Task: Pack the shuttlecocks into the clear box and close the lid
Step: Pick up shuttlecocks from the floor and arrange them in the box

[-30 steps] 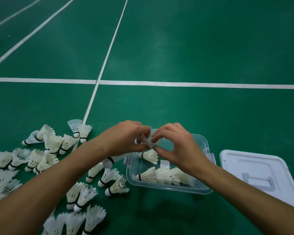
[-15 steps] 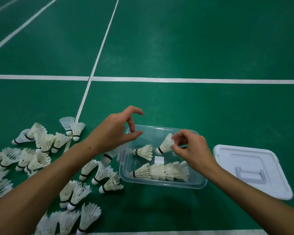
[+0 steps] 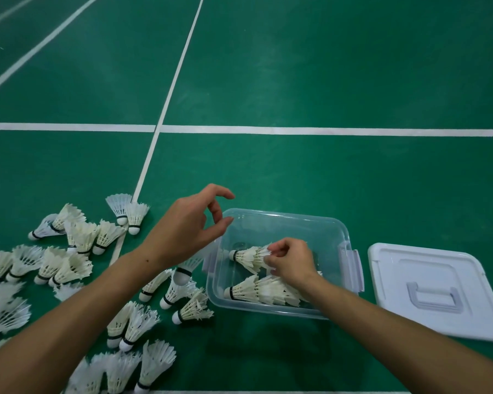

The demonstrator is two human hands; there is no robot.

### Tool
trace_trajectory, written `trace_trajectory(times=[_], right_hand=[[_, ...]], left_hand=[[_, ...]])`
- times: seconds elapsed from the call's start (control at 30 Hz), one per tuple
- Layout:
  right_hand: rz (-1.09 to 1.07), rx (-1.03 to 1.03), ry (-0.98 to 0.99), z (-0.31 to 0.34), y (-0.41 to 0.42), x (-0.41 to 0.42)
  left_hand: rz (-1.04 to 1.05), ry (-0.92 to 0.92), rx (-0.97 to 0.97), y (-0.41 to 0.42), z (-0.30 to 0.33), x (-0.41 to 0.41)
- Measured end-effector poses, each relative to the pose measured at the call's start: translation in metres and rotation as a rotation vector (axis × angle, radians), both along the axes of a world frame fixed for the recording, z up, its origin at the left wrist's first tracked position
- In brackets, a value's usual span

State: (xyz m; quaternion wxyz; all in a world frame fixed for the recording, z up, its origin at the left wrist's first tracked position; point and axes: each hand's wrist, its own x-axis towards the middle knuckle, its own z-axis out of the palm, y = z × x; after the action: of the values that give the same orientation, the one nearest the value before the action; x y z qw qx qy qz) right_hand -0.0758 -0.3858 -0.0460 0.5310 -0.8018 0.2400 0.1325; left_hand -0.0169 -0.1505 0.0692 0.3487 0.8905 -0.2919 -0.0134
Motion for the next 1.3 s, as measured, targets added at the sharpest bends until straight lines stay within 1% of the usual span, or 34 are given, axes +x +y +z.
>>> trace_trajectory(times=[0.1, 0.17, 0.33, 0.4, 0.47, 0.5, 0.57, 0.63, 0.73, 0.8, 0.9, 0.97, 1.0, 1.07, 1.13, 1.23, 1.3], right_hand=[[-0.074, 0.108, 0.067, -0.004, -0.001, 0.005], [-0.078, 0.110, 0.094, -0.007, -0.004, 0.008], [0.042, 0.073, 0.117, 0.001, -0.006, 0.011], [0.086, -0.014, 0.073, 0.017, -0.011, 0.008], [0.142, -0.112, -0.031, 0.044, -0.018, -0.001], [0.180, -0.096, -0.092, 0.061, -0.021, -0.007], [0.273, 0.063, -0.194, 0.092, -0.021, -0.020], [0.331, 0.187, -0.246, 0.114, -0.015, -0.030], [0.330, 0.203, -0.285, 0.119, -0.011, -0.032], [0.333, 0.178, -0.304, 0.115, -0.016, -0.033], [0.295, 0.150, -0.290, 0.110, -0.035, -0.038], [0.217, 0.090, -0.250, 0.105, -0.051, -0.041], [0.166, 0.034, -0.234, 0.102, -0.059, -0.042], [0.088, -0.141, -0.228, 0.092, -0.072, -0.043], [0.071, -0.294, -0.217, 0.083, -0.074, -0.042], [0.072, -0.419, -0.188, 0.069, -0.062, -0.036], [0.087, -0.468, -0.166, 0.062, -0.054, -0.029]], left_hand=[[0.001, 0.001, 0.000, 0.000, -0.002, 0.002], [-0.005, 0.008, -0.015, -0.002, -0.004, 0.003], [-0.041, 0.064, -0.092, -0.011, -0.012, 0.002], [-0.069, 0.089, -0.132, -0.018, -0.013, 0.002], [-0.097, 0.111, -0.183, -0.026, -0.013, 0.003], [-0.108, 0.118, -0.207, -0.030, -0.012, 0.004], [-0.132, 0.111, -0.246, -0.042, -0.010, 0.005], [-0.154, 0.111, -0.284, -0.056, -0.008, 0.005], [-0.161, 0.149, -0.352, -0.078, -0.006, 0.004], [-0.161, 0.139, -0.355, -0.091, -0.008, 0.003], [-0.137, 0.051, -0.277, -0.097, -0.016, 0.004], [-0.137, 0.005, -0.199, -0.093, -0.022, 0.004], [-0.136, 0.014, -0.148, -0.089, -0.026, 0.004], [-0.143, 0.081, 0.001, -0.085, -0.034, 0.001], [-0.181, 0.149, 0.201, -0.084, -0.046, -0.002], [-0.221, 0.184, 0.461, -0.089, -0.062, -0.003], [-0.211, 0.141, 0.606, -0.094, -0.071, -0.003]])
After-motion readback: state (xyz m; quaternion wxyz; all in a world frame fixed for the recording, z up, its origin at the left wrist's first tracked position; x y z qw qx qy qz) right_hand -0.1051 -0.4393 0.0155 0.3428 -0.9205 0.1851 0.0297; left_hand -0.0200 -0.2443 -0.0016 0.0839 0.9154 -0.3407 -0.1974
